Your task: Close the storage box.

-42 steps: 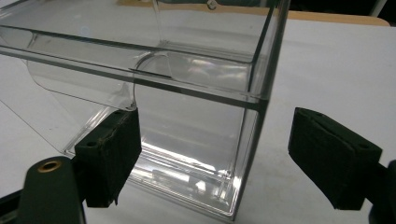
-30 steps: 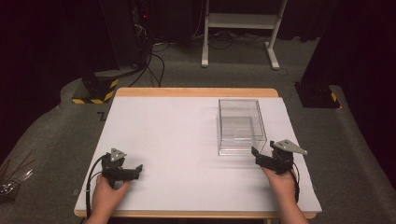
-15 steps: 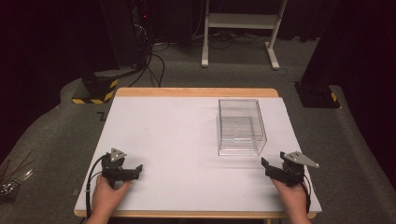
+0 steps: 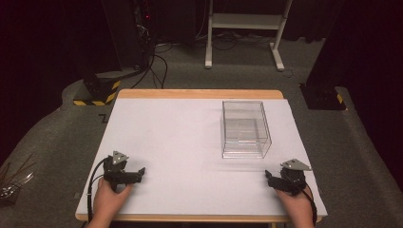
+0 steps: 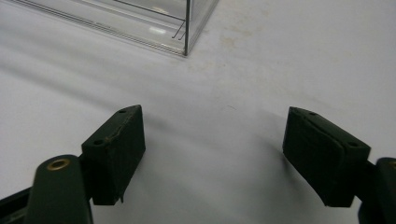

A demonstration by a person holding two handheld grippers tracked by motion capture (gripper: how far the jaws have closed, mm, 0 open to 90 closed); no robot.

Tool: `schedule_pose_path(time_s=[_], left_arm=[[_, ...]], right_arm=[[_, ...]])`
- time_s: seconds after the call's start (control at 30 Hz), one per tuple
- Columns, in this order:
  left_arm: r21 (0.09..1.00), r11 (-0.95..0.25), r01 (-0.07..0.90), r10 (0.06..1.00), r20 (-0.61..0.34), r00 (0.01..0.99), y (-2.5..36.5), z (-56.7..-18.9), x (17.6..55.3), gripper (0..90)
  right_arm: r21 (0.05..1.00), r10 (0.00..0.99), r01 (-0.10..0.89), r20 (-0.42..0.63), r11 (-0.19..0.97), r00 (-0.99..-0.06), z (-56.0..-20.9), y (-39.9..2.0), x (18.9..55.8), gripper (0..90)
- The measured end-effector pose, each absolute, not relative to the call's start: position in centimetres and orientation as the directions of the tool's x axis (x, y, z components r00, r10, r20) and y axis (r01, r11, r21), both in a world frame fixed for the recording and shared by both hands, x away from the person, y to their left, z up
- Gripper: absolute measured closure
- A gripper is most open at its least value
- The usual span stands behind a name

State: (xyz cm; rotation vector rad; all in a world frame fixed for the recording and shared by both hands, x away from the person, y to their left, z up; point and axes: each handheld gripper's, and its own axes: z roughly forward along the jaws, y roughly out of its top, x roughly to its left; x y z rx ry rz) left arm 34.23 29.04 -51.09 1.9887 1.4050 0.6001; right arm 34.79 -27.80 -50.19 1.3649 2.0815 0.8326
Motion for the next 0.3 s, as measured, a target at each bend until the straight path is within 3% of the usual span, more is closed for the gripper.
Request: schedule_pose_path(time_s=[0.3], left_arm=[[0.712, -0.240, 0.660, 0.944, 0.012, 0.330, 29.03, -51.09, 34.22, 0.7]], right_arm=[[0.722, 0.930, 0.632, -0.044, 0.282, -0.365, -50.22, -28.13, 34.97, 21.6]])
